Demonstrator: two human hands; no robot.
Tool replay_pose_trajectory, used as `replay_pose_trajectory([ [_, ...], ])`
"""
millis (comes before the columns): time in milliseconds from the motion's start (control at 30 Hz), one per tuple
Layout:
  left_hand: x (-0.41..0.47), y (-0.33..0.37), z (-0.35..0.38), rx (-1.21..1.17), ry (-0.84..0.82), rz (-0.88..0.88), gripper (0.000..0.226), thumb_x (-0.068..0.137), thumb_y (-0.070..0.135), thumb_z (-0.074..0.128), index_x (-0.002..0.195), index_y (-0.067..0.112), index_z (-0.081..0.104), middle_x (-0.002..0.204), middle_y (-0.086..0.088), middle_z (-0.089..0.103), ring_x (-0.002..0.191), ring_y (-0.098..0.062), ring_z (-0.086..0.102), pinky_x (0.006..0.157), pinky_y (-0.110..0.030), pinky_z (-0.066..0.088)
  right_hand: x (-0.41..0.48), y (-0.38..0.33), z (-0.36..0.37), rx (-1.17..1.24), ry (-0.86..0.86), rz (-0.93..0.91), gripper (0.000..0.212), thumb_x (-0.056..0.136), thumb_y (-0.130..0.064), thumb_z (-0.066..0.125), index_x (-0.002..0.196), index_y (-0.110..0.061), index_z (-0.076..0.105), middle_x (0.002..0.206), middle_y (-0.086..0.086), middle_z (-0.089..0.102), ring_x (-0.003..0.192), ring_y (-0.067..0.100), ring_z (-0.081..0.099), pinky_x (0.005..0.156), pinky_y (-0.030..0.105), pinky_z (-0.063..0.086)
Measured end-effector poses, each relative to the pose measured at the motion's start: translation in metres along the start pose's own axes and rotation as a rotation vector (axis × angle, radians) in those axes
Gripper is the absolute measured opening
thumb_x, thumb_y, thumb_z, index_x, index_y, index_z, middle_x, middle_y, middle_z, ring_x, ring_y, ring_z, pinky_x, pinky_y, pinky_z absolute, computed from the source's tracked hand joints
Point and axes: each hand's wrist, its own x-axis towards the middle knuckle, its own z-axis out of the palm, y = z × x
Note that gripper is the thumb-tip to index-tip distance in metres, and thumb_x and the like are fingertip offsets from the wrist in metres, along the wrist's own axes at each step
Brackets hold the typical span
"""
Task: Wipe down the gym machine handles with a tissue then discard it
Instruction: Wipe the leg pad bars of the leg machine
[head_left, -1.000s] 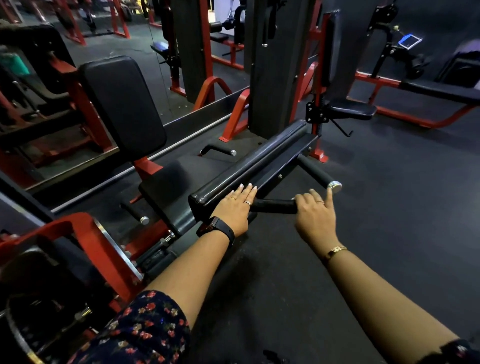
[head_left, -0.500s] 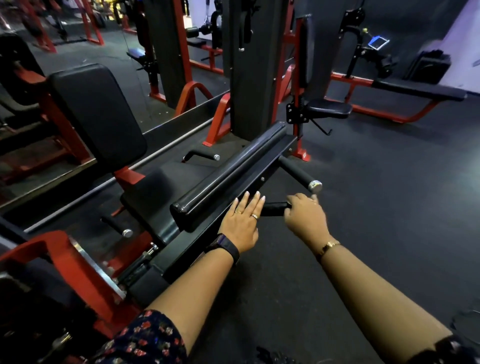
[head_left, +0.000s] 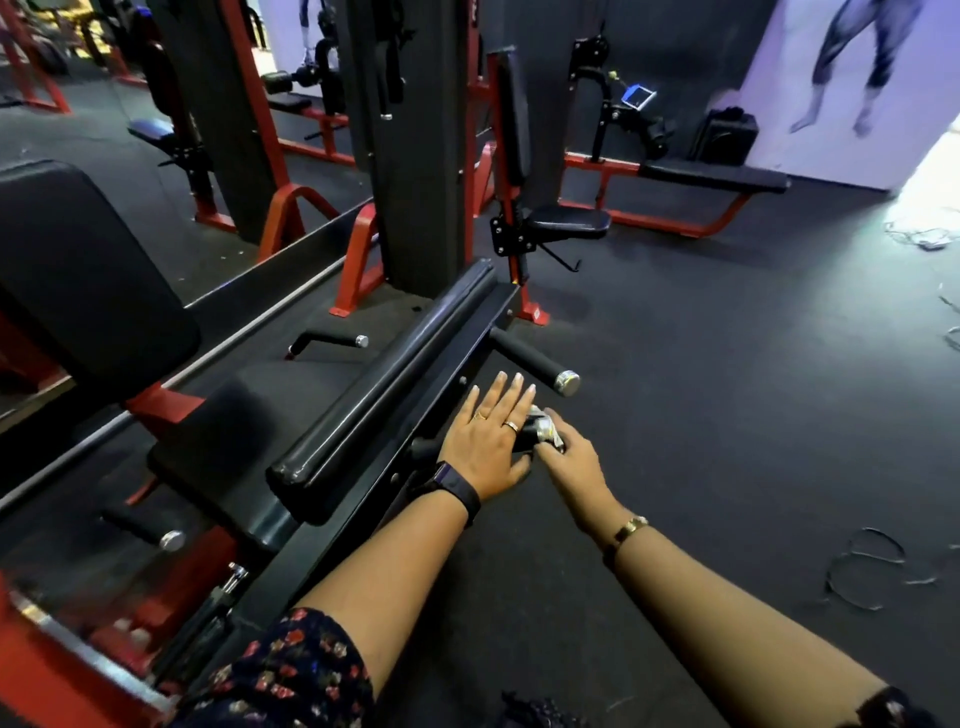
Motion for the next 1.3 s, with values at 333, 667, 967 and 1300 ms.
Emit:
replay_pose_trajectory([
  [333,0.030,0.023,-0.004,-0.067,0.011,-0.034,0.090,0.095,0.038,0.044,0.149,0.011,-0.022,0.160,-0.005,-0.020,0.147,-0.019,-0.020,0.120,-0.041,-0.008,-0.007,-0.012,0.000,-0.003,0.106,-0.012,0.046,0.091,-0.007,0.053,0.134,-0.024,0.054,0.113,-0.016,0.062,0.099,-0.004,0.058,0.087,0.011,0.046],
  [667,0.036,0.026,0.002,-0.041,0.031,-0.078,0.098,0.088,0.067,0.039,0.153,0.013,-0.013,0.162,-0.005,-0.012,0.149,-0.019,-0.014,0.120,-0.045,-0.005,0.026,-0.003,-0.069,0.307,-0.147,0.077,0.024,0.090,0.000,0.057,0.105,-0.010,0.073,0.099,0.006,0.074,0.098,0.019,0.069,0.085,0.030,0.056],
  [967,0.052,0.062,-0.005,-0.069,0.021,-0.358,0.090,0.094,0.053,0.044,0.154,0.012,-0.010,0.162,-0.004,-0.010,0.148,-0.017,-0.016,0.119,-0.042,-0.009,0.084,0.024,-0.069,-0.295,0.158,-0.655,0.050,0.081,0.014,0.057,0.128,-0.002,0.057,0.126,0.014,0.060,0.118,0.014,0.051,0.104,0.013,0.032],
  [1300,0.068,0.098,-0.006,0.049,0.026,-0.738,0.089,0.094,0.031,0.050,0.152,0.008,-0.014,0.162,-0.010,-0.012,0.149,-0.024,-0.012,0.118,-0.041,-0.009,0.119,0.040,-0.080,-0.652,-0.282,-1.164,0.044,0.086,-0.004,0.042,0.127,0.004,0.058,0.135,0.018,0.054,0.131,0.030,0.045,0.109,0.040,0.036],
])
